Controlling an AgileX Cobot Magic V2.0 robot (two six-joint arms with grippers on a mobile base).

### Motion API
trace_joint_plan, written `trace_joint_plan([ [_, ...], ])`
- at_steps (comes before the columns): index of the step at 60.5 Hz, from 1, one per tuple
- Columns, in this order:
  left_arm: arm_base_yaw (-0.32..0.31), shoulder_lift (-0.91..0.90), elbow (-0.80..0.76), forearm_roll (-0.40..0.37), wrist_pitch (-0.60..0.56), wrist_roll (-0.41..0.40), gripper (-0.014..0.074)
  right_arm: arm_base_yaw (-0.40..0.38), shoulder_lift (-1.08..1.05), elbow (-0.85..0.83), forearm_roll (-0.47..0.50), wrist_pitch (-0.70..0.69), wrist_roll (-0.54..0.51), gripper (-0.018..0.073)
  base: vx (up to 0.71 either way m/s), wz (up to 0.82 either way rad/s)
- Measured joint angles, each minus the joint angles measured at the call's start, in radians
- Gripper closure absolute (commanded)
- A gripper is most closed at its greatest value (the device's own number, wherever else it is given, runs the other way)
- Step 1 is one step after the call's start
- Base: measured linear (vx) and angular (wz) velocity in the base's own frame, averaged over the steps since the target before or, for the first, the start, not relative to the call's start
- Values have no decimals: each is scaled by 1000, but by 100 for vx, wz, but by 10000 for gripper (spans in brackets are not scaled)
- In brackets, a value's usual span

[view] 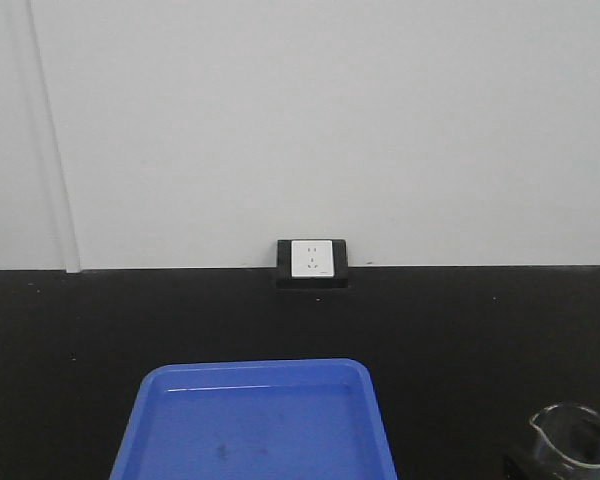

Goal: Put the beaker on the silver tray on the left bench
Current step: 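Drive the base toward the other bench holding the beaker in the right gripper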

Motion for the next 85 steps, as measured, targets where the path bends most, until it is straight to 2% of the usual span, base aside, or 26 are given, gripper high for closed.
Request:
trace_joint_plan([
  [46,0,0,0,0,0,0,595,0,0,0,0,4,0,570,-13,-28],
  [85,0,0,0,0,0,0,595,0,0,0,1,3,0,570,-32,22],
])
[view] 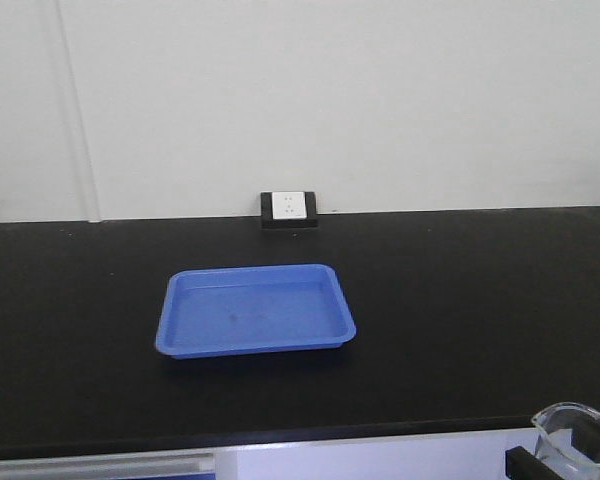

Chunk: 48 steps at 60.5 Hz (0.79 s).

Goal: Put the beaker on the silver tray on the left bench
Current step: 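Drive the base toward the other bench holding the beaker in the right gripper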

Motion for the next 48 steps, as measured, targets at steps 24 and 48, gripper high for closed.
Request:
trace_joint_plan([
  [24,0,0,0,0,0,0,595,0,0,0,0,0,0,570,-35,34],
  [48,0,0,0,0,0,0,595,0,0,0,0,0,0,570,-30,38],
])
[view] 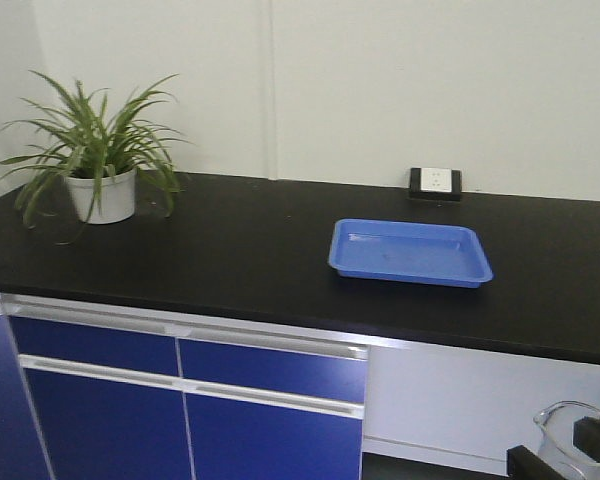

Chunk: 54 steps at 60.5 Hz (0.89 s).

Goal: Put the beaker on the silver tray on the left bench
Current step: 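Drive the base toward the other bench holding the beaker in the right gripper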

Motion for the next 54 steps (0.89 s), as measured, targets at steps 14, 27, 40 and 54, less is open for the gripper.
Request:
trace_joint_plan([
  [14,0,0,0,0,0,0,595,0,0,0,0,0,0,570,-25,58],
  [27,0,0,0,0,0,0,595,0,0,0,0,0,0,570,-21,72],
  [40,0,0,0,0,0,0,595,0,0,0,0,0,0,570,-19,73],
  [54,0,0,0,0,0,0,595,0,0,0,0,0,0,570,-17,67],
])
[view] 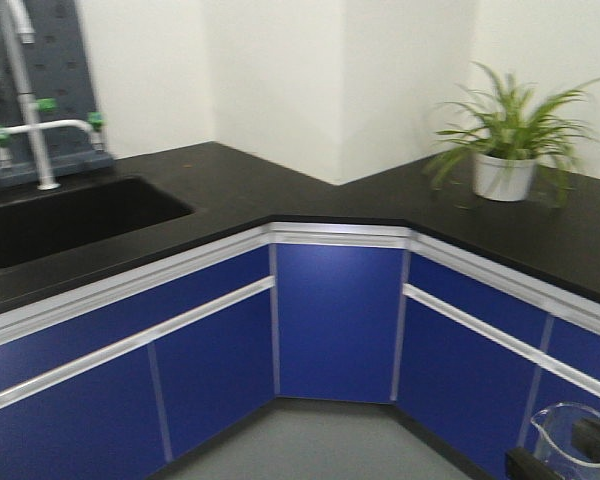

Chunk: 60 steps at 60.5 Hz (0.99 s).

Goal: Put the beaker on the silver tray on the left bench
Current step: 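Drive the base toward the other bench holding the beaker in the right gripper, then approach the silver tray, carrying the beaker in the right gripper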

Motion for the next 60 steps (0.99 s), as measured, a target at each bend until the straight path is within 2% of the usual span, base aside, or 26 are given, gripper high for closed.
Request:
trace_joint_plan([
  [33,0,0,0,0,0,0,595,0,0,0,0,-1,0,570,-13,53],
  [60,0,0,0,0,0,0,595,0,0,0,0,0,0,570,1,52],
])
